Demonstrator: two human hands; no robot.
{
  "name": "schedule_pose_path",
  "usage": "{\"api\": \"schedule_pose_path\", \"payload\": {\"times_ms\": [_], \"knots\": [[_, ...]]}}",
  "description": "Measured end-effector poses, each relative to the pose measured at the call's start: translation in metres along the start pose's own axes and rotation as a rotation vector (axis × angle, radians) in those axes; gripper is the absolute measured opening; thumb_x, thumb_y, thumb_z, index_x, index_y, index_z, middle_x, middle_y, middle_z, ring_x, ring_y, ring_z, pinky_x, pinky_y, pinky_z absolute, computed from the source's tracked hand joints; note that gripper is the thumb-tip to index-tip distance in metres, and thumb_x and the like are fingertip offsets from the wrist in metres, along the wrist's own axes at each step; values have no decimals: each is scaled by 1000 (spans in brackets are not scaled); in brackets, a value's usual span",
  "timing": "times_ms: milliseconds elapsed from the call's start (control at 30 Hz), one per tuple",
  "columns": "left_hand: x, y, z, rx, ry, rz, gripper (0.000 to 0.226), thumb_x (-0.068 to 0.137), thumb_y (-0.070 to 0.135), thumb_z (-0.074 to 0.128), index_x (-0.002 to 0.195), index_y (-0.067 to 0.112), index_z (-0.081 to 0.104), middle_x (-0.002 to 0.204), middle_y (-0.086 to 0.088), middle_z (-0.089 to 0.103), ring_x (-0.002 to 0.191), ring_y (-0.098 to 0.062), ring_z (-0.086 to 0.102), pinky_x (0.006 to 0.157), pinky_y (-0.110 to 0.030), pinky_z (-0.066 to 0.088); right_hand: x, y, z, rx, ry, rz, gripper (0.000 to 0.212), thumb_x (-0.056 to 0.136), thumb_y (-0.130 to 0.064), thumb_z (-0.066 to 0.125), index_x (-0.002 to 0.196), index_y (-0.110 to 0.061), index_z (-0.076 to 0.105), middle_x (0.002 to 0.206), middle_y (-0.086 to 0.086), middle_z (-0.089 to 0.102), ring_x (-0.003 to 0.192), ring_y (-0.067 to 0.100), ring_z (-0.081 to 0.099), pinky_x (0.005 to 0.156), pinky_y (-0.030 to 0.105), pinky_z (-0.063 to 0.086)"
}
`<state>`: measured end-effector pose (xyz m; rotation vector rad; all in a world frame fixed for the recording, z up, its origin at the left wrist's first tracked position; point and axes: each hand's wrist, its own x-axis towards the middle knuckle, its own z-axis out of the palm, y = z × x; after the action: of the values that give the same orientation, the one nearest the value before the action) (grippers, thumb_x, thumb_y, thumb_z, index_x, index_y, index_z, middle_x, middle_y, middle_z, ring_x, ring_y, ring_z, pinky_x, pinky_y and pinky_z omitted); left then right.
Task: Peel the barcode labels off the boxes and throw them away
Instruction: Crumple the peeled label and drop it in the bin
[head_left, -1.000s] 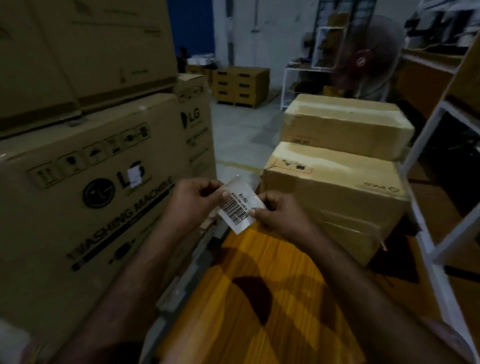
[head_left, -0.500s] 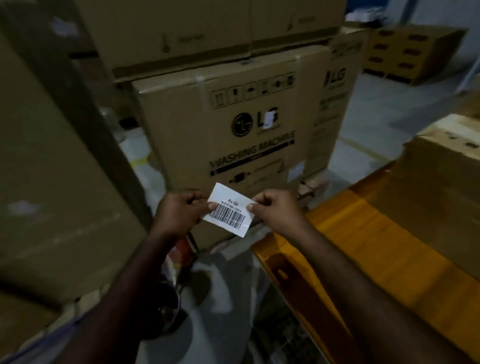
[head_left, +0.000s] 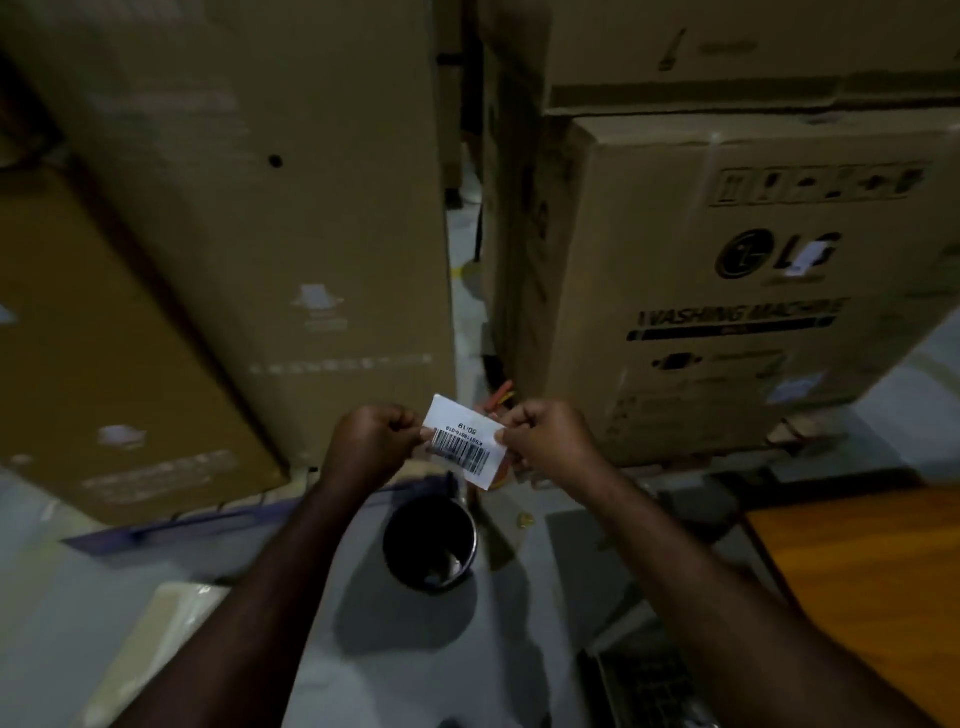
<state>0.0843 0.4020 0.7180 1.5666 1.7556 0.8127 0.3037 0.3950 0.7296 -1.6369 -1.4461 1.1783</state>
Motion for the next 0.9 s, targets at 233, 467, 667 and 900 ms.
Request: {"api": "schedule_pose_path", "payload": {"times_ms": [233,467,667,900], "knots": [[5,-62,-21,92,71,-117,14,75,27,83,72,15,77,58,0,68,50,-12,57,59,-28,49,37,17,77,-47,-86,76,29,81,9,65,68,-16,60,59,6,56,45,18,54,41,22,43],[47,-123,6,111,40,-285,14,75,23,82,78,10,77,73,-9,74,65,-20,67,65,-29,52,94,58,124,-56,-102,194,26,82,10,63,66,-11,63,59,7,56,48,24,55,47,25,51],[108,-189,54,244,-41,-451,12,80,23,74,78,11,76,84,-8,75,85,-26,70,77,-32,54,171,112,173,-249,-130,272,29,78,-2,62,64,-25,72,73,7,72,76,33,70,73,38,58],[160,-277,120,223,-138,-668,15,83,21,71,74,9,69,85,-12,73,88,-31,67,75,-30,47,241,212,215,-524,-144,461,19,86,-6,58,101,-9,69,114,14,69,107,33,63,82,30,49]]}}
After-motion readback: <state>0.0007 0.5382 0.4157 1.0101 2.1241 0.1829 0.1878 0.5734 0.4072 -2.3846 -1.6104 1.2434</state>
